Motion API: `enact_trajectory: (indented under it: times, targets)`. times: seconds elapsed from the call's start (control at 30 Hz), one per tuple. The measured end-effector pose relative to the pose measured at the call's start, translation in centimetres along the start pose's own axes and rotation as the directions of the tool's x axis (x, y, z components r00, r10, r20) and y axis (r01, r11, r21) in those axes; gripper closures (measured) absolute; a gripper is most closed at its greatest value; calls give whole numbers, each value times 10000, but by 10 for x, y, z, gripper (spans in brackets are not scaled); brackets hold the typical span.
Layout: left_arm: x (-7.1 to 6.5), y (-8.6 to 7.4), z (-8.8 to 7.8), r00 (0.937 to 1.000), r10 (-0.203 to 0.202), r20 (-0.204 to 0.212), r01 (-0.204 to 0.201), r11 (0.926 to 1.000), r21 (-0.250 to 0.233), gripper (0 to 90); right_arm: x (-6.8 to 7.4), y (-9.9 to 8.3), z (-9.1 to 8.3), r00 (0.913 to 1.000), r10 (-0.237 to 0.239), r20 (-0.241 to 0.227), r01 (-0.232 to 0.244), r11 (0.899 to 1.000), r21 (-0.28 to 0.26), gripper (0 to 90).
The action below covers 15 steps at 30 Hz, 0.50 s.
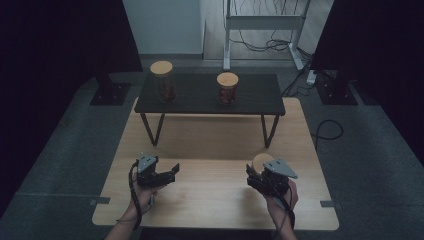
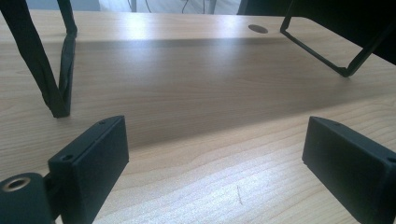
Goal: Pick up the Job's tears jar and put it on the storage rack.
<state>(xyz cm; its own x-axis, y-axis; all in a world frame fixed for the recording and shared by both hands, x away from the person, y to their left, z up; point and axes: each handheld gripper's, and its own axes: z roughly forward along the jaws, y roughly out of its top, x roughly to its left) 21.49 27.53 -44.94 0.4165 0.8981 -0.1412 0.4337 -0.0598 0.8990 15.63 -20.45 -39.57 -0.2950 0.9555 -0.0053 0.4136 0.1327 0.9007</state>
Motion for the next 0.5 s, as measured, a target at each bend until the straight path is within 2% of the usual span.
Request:
enact_trajectory:
  times: [0.5]
  targets:
    - [0, 0, 0, 10000, -12, 29, 12, 10000, -3, 66, -2, 9, -3, 9999, -93, 81, 94, 9999, -124, 251]
